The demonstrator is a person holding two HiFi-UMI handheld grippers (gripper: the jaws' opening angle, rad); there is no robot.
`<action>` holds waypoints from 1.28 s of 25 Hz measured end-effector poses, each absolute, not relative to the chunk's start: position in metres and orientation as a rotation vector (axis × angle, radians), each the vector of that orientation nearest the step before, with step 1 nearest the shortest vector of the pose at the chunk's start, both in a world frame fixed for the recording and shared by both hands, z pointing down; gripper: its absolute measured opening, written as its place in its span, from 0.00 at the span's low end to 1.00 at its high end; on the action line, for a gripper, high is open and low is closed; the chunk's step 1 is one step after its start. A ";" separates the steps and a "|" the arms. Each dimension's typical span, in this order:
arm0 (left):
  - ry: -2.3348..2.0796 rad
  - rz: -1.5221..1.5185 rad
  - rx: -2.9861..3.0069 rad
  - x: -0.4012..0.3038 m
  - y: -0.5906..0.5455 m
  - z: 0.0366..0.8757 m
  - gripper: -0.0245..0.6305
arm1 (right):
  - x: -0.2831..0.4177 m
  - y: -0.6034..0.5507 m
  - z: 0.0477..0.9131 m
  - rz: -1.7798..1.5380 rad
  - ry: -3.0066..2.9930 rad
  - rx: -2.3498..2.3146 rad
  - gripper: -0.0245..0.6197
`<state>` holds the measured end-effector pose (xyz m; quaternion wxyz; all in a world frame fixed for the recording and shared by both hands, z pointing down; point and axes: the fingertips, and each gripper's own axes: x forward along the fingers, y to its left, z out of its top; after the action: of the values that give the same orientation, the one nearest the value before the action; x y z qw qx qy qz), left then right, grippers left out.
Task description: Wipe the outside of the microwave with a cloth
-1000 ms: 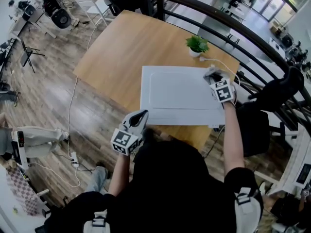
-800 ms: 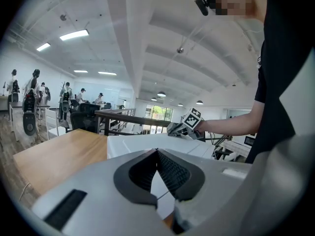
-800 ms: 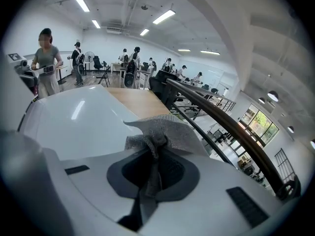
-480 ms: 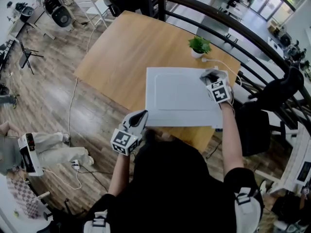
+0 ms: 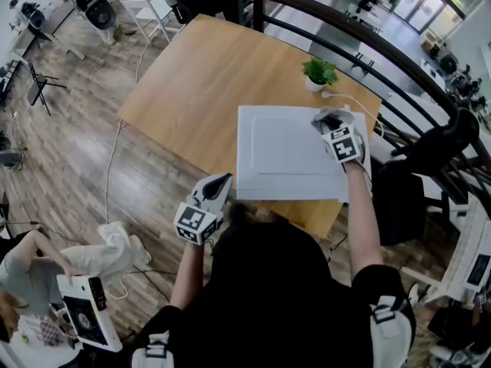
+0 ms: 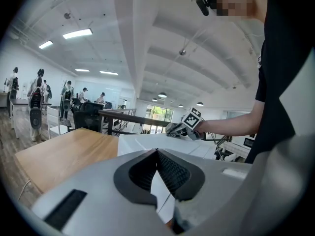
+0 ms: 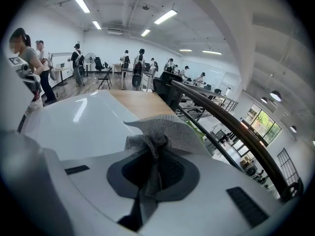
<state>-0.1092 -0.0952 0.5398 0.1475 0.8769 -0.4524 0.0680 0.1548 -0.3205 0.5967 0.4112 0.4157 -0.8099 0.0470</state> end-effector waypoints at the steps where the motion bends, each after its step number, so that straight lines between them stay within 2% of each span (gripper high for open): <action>1: -1.300 0.194 2.524 -0.111 -0.096 0.540 0.04 | 0.152 -0.320 0.598 0.124 -2.037 1.044 0.06; 32: -1.300 0.206 2.543 -0.199 -0.090 0.552 0.04 | -0.015 -0.300 0.610 0.109 -2.131 0.908 0.06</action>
<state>-0.1993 -0.0902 0.5515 0.1388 0.8795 -0.4495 0.0713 -0.0154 -0.3000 0.6102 0.3998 0.3588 -0.8424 0.0429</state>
